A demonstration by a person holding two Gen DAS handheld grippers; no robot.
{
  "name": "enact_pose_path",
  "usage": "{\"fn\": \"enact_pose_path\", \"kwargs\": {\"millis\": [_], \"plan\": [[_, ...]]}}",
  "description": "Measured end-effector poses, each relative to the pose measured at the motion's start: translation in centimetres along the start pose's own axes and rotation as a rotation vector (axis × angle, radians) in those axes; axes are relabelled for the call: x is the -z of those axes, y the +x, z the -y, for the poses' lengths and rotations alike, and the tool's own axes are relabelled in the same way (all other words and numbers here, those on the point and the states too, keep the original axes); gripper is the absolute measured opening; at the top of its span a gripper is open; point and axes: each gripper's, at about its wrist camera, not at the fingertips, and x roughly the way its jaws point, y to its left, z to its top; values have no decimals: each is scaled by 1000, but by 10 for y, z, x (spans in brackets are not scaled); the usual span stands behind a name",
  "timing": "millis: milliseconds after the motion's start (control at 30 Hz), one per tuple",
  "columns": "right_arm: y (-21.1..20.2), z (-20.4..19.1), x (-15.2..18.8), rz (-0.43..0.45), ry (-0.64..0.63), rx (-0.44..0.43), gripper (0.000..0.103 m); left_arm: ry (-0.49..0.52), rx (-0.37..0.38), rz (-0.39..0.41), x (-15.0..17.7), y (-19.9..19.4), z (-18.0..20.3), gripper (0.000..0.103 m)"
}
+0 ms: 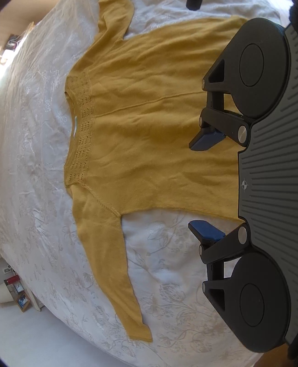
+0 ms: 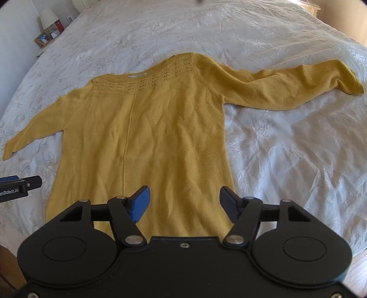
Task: Fold small clothes
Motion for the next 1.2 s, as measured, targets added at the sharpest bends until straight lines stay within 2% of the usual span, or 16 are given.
{"fn": "enact_pose_path", "kwargs": {"millis": [100,167,333,533,667,833,900,933,967,1000,1033,1067,1133,1200], "plan": [[16,8,-7,23,19,9,67,15,6,7,-2,25,-13,63],[29,12,-15,35,25,12,67,3,44,-8,-4,42,-25,59],[56,17,-31,72,29,2,67,-150,311,-20,-6,80,-65,57],[88,30,-51,92,71,9,68,-72,239,13,-24,105,-67,57],[115,40,-61,46,94,19,68,-74,234,-5,-34,128,-70,57],[137,48,-65,-38,129,-6,67,-97,272,-32,-44,149,-71,57],[139,46,-66,-47,122,-15,61,-106,280,-35,-48,152,-70,57],[139,45,-66,-48,114,-24,53,-110,279,-40,-48,153,-71,57],[139,43,-66,-49,105,-34,40,-110,275,-43,-50,153,-70,56],[138,41,-67,-50,93,-39,32,-108,272,-40,-50,153,-69,43],[138,38,-67,-50,75,-35,12,-100,271,-28,-50,152,-68,30],[137,34,-68,-51,47,-19,11,-77,272,-16,-50,149,-68,11],[135,26,-69,-50,-38,43,10,-36,222,-9,-50,145,-66,8],[138,30,-70,-60,-59,104,8,-13,129,-15,-50,146,-69,6]]}}
